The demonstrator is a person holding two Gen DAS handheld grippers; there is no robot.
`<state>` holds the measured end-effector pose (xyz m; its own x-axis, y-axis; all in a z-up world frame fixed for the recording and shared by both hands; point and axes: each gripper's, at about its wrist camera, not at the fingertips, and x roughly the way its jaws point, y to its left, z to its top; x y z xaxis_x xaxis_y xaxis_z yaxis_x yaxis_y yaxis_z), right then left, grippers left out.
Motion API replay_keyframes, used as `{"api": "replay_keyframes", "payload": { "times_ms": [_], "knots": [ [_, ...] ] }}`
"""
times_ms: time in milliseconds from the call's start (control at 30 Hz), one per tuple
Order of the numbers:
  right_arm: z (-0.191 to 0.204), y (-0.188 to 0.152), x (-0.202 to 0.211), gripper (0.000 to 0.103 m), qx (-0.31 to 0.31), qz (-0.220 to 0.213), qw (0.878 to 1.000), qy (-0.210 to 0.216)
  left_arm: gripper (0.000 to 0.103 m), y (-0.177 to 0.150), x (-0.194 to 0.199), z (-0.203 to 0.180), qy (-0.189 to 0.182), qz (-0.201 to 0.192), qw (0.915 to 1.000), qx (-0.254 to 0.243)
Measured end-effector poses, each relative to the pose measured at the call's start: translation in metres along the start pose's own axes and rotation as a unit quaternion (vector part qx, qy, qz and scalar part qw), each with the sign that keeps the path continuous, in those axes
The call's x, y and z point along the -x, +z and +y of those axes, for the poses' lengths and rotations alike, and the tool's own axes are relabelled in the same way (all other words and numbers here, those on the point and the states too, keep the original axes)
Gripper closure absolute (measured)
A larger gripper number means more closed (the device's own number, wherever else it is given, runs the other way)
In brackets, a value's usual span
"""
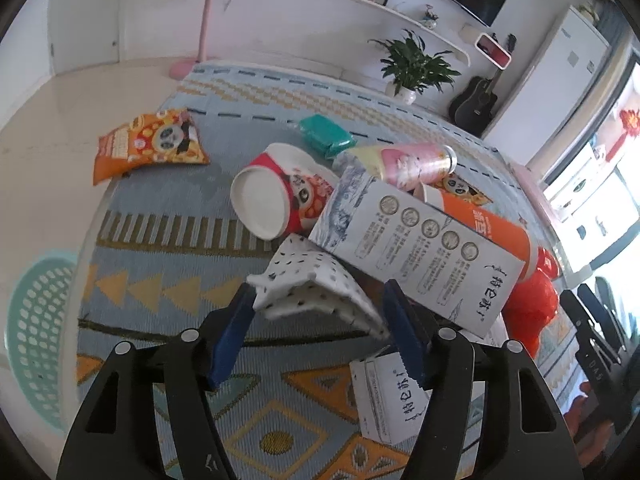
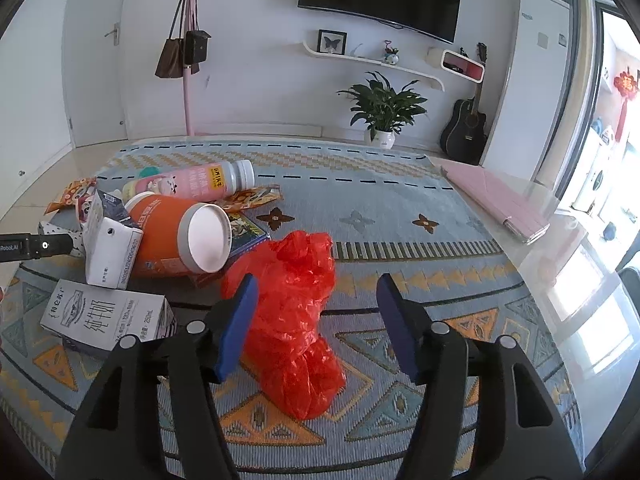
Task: Collect trash
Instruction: 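Grasp the polka-dot tissue with the left gripper while the right gripper grasps the red plastic bag, then carry both items over the teal wastebasket and open both grippers to drop them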
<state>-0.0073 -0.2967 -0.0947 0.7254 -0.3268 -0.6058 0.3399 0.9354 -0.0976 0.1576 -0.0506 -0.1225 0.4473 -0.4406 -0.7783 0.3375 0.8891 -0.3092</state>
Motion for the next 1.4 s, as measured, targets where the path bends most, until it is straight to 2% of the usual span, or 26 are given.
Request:
{"api": "replay_keyframes", "payload": {
  "times_ms": [33, 100, 167, 233, 267, 333, 433, 500, 533, 600, 667, 800, 867, 967, 1000, 1067, 1133, 1167, 1233, 1367, 1400],
  "knots": [
    [0.000, 0.000, -0.001, 0.041, -0.002, 0.001, 1.000, 0.002, 0.033, -0.001, 0.000, 0.001, -0.003, 0.002, 1.0000, 0.002],
    [-0.002, -0.001, -0.002, 0.041, -0.006, 0.002, 1.000, 0.004, 0.018, -0.003, 0.002, 0.006, -0.029, 0.005, 0.9995, 0.011],
    [-0.003, -0.002, -0.003, 0.040, -0.008, 0.002, 1.000, 0.003, 0.019, -0.004, 0.002, 0.009, -0.029, 0.005, 0.9995, 0.014],
    [-0.005, -0.004, -0.004, 0.040, -0.013, 0.004, 1.000, 0.002, 0.028, -0.004, -0.006, 0.012, -0.011, 0.021, 0.9995, 0.019],
    [-0.005, -0.005, -0.005, 0.040, -0.014, 0.007, 1.000, 0.002, 0.038, -0.006, -0.016, 0.012, 0.001, 0.044, 0.9988, 0.020],
    [-0.005, -0.007, -0.006, 0.040, -0.013, 0.010, 1.000, 0.002, 0.039, -0.006, -0.018, 0.006, 0.016, 0.042, 0.9990, -0.002],
    [-0.005, -0.007, -0.005, 0.040, -0.009, 0.008, 1.000, 0.002, 0.049, -0.009, -0.022, -0.005, 0.056, 0.055, 0.9961, -0.040],
    [-0.007, -0.007, -0.005, 0.040, -0.008, 0.007, 1.000, 0.001, 0.068, -0.010, -0.023, -0.009, 0.067, 0.056, 0.9946, -0.055],
    [-0.007, -0.007, -0.005, 0.039, -0.009, 0.006, 1.000, 0.000, 0.070, -0.011, -0.022, -0.011, 0.062, 0.055, 0.9949, -0.059],
    [-0.009, -0.005, -0.006, 0.039, -0.013, 0.007, 1.000, 0.002, 0.086, -0.013, -0.020, -0.014, 0.049, 0.049, 0.9956, -0.063],
    [-0.013, -0.003, -0.007, 0.039, -0.019, 0.010, 1.000, 0.007, 0.089, -0.013, -0.015, -0.018, 0.052, 0.041, 0.9954, -0.070],
    [-0.019, -0.001, -0.011, 0.026, -0.022, 0.025, 0.999, 0.035, 0.090, -0.012, 0.000, -0.021, 0.057, 0.023, 0.9958, -0.068],
    [-0.016, 0.000, -0.021, 0.025, -0.016, 0.039, 0.998, 0.045, 0.090, -0.012, 0.005, -0.020, 0.055, 0.017, 0.9961, -0.067],
    [-0.015, 0.003, -0.050, 0.025, -0.027, 0.084, 0.994, 0.057, 0.090, -0.015, 0.012, -0.019, 0.053, 0.008, 0.9961, -0.069],
    [-0.015, 0.003, -0.062, 0.025, -0.039, 0.105, 0.991, 0.077, 0.090, -0.017, 0.015, -0.020, 0.053, 0.006, 0.9962, -0.069],
    [-0.019, 0.002, -0.071, 0.035, -0.070, 0.118, 0.984, 0.114, 0.090, -0.020, 0.021, -0.018, 0.052, 0.003, 0.9965, -0.065],
    [-0.018, 0.002, -0.072, 0.068, -0.074, 0.123, 0.981, 0.131, 0.090, -0.022, 0.027, -0.015, 0.048, -0.001, 0.9969, -0.062],
    [-0.016, 0.003, -0.068, 0.069, -0.072, 0.121, 0.980, 0.140, 0.090, -0.023, 0.031, -0.014, 0.046, -0.005, 0.9971, -0.061],
    [-0.013, 0.005, -0.057, 0.078, -0.059, 0.113, 0.984, 0.125, 0.090, -0.022, 0.039, -0.011, 0.039, -0.012, 0.9977, -0.054],
    [-0.008, 0.021, -0.019, 0.081, -0.035, 0.070, 0.992, 0.096, 0.090, -0.018, 0.072, -0.001, 0.020, -0.040, 0.9986, -0.027],
    [-0.004, 0.031, 0.000, 0.081, -0.021, 0.049, 0.994, 0.091, 0.090, -0.017, 0.079, 0.001, 0.018, -0.046, 0.9985, -0.023]
  ]
}}
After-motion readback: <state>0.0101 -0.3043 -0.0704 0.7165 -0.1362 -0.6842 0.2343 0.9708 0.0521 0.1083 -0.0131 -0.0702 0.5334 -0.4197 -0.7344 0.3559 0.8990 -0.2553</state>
